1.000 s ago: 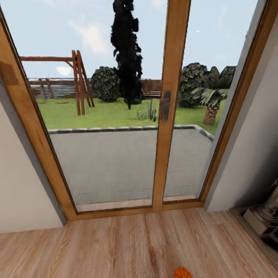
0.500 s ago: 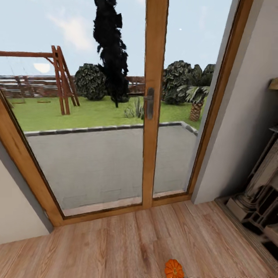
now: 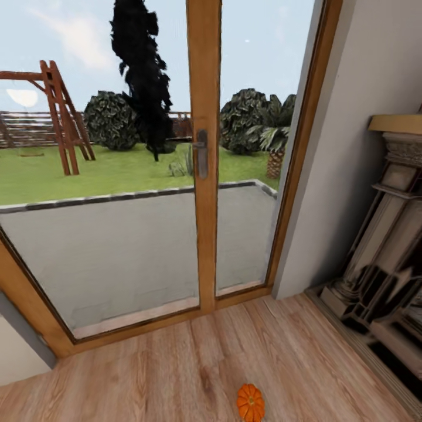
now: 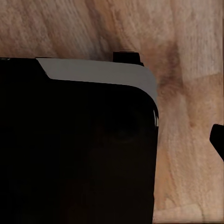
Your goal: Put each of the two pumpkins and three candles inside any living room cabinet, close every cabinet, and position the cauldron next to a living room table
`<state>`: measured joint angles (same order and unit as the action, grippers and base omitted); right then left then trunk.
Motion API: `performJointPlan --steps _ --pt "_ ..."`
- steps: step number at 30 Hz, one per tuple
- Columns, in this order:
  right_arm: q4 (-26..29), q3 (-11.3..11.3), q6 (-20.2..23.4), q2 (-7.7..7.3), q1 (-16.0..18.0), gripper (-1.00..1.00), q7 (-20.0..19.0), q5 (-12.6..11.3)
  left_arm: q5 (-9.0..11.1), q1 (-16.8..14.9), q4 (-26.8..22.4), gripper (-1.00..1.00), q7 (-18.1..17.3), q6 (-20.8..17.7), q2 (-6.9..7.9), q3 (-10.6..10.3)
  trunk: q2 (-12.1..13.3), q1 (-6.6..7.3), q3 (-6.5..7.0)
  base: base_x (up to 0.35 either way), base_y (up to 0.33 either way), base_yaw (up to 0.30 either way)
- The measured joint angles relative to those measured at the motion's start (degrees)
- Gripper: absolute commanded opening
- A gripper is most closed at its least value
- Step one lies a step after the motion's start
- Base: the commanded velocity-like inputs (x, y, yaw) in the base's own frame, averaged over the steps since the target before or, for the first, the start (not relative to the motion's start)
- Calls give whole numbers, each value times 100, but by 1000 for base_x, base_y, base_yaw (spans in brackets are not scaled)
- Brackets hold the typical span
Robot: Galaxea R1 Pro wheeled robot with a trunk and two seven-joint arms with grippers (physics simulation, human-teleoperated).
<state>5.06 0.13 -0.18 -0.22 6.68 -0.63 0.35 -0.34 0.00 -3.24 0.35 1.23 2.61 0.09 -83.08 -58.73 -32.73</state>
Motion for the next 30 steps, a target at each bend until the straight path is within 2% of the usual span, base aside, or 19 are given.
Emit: performJointPlan --steps 18,24,30 --pt "5 -12 -51 -14 0 100 15 0 19 -4 -1 100 -5 0 8 7 0 0 -102 0 0 -236" --pt "8 -12 -57 -15 0 100 18 0 25 -2 -1 100 -33 0 -141 4 0 0 -136 0 0 -236" --pt "11 -21 -61 -49 0 100 19 0 22 0 10 100 -43 0 -135 3 0 0 -170 0 0 -237"
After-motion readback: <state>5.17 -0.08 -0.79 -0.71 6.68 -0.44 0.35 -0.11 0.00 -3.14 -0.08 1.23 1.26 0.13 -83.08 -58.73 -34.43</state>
